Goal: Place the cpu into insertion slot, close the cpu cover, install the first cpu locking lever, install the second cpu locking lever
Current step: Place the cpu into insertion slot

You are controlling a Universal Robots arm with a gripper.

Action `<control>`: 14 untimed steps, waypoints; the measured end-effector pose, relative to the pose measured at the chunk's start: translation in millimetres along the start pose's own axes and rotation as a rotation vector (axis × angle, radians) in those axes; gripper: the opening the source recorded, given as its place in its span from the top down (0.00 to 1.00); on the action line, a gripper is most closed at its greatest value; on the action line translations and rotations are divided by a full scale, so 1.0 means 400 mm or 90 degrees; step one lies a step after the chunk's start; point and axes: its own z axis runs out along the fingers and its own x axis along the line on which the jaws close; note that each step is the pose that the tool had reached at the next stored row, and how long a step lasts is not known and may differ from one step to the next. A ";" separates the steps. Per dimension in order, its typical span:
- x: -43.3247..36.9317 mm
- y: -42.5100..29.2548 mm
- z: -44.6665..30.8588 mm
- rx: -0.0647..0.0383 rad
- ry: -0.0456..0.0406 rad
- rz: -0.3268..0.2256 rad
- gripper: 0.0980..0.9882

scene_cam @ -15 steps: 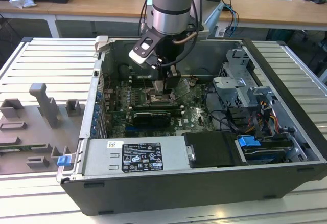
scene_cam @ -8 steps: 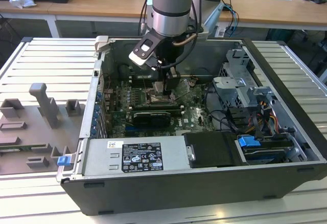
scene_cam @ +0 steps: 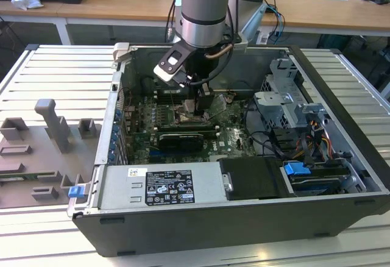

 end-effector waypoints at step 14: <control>0.026 0.003 0.032 -0.003 -0.0013 0.060 0.50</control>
